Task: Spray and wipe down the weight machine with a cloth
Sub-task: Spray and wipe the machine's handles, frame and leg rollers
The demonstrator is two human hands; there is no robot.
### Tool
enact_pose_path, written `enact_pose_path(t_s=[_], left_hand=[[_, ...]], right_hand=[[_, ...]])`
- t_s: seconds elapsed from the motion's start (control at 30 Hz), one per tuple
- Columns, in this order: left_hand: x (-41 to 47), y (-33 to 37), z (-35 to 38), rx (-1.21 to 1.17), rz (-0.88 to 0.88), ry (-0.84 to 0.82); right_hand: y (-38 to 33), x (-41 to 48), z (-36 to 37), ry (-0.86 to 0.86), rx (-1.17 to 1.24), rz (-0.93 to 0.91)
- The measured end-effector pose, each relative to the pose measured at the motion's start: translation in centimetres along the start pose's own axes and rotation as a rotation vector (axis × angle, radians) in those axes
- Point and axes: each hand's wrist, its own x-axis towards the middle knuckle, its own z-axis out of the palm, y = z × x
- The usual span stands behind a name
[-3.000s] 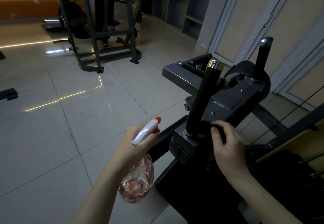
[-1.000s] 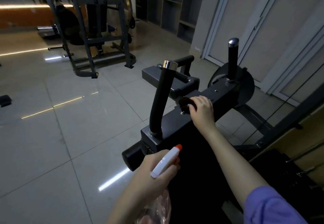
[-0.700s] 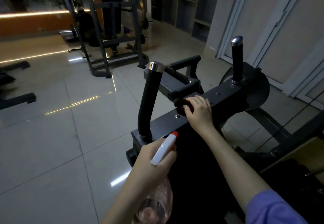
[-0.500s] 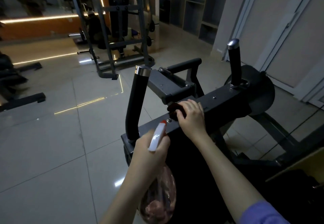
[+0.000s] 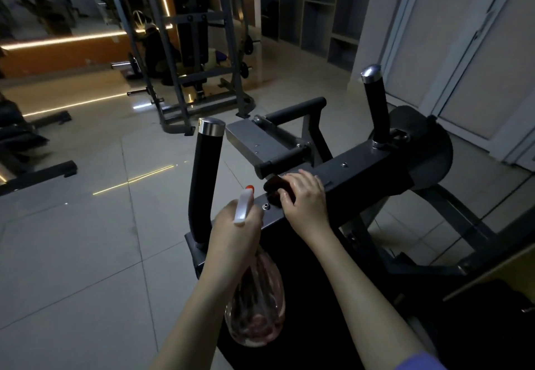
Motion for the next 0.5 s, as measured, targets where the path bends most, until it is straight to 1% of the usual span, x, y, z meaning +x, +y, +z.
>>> enact_pose_path(t_s=[0.13, 0.23, 0.27, 0.33, 0.37, 0.4, 0.43, 0.47, 0.5], left_hand=[[0.5, 0.4, 0.0, -0.036, -0.011, -0.041], [1.1, 0.4, -0.6, -0.111, -0.035, -0.07], [1.3, 0.2, -0.7, -0.109, -0.038, -0.085], [1.6, -0.3, -1.0, -0.056, 0.002, -0.105], [1.6, -0.4, -1.2, -0.039, 0.024, -0.118], [1.6, -0.7, -1.4, -0.033, 0.032, -0.126], [1.5, -0.7, -1.2, -0.029, 0.029, -0.137], [1.5, -0.9, -1.3, -0.037, 0.01, -0.141], [1.6, -0.9, -1.2, -0.035, 0.008, -0.143]], right_hand=[[0.2, -0.1, 0.0, -0.045, -0.01, 0.032], [0.1, -0.1, 0.3, 0.0, 0.012, 0.015], [-0.1, 0.0, 0.1, 0.013, 0.038, 0.034], [-0.4, 0.9, -0.6, 0.079, 0.174, 0.156], [-0.7, 1.6, -1.0, 0.139, 0.264, 0.241], [-1.1, 2.7, -1.4, 0.213, 0.326, 0.287], [-1.5, 3.5, -1.8, 0.272, 0.356, 0.281], [-2.0, 4.5, -1.8, 0.266, 0.354, 0.236], [-2.5, 5.3, -1.4, 0.177, 0.347, 0.177]])
